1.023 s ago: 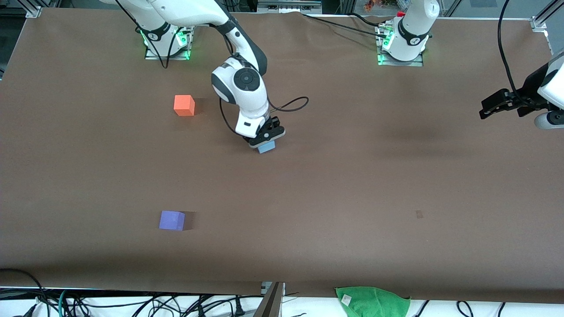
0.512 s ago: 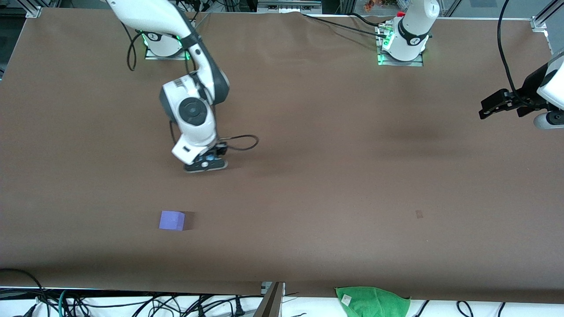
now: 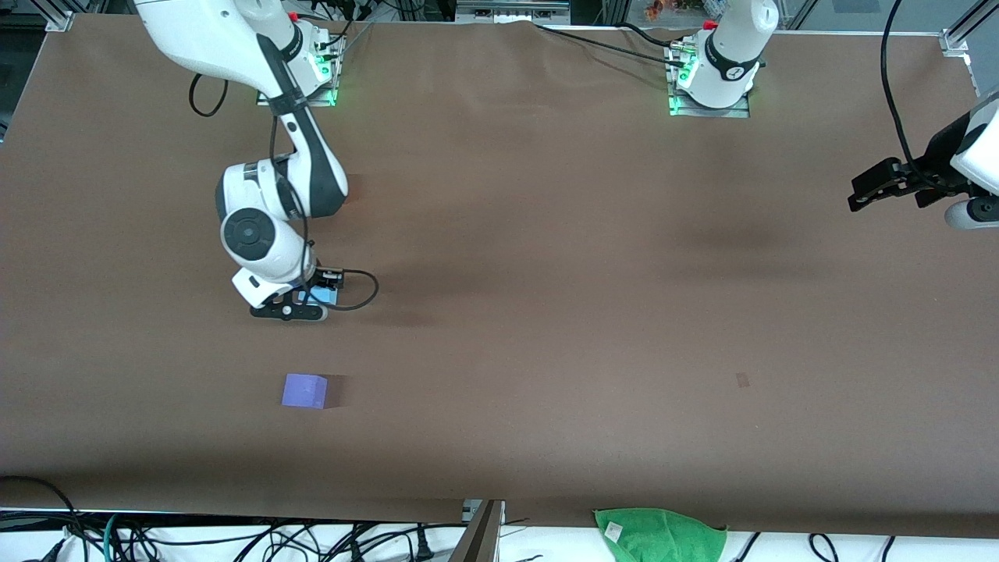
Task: Place blue block between orange and purple blocks
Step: 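Carry the blue block with the right gripper toward the orange block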
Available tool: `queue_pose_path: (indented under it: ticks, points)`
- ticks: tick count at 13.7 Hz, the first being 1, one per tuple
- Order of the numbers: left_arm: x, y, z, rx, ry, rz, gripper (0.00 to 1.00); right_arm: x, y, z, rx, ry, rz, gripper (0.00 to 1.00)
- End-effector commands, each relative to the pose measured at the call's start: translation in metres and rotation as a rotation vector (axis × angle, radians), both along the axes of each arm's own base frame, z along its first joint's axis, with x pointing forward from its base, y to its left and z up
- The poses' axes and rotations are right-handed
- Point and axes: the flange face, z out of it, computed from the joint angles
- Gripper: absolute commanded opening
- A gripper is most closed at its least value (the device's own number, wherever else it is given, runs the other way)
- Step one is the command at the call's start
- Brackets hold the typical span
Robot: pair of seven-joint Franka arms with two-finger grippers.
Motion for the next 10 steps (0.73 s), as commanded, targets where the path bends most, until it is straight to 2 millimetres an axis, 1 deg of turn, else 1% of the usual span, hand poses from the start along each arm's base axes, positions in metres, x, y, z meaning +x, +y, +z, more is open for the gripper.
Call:
queue_pose_path:
  ticks: [1,3,6,10]
  points:
    - [0.004,-0.001,0.003,-0.028,0.004,-0.018,1.0,-0.009,-0.005,0.002,0.038,0.011,-0.012,0.25]
    - [0.004,-0.001,0.003,-0.026,0.004,-0.018,1.0,-0.01,-0.009,-0.003,0.053,0.005,0.014,0.25]
    - [0.004,-0.001,0.003,-0.026,0.004,-0.018,1.0,-0.009,-0.026,-0.009,0.097,0.003,0.021,0.25]
    - [0.004,-0.001,0.003,-0.026,0.004,-0.018,1.0,-0.016,-0.035,-0.023,0.11,-0.012,0.029,0.25]
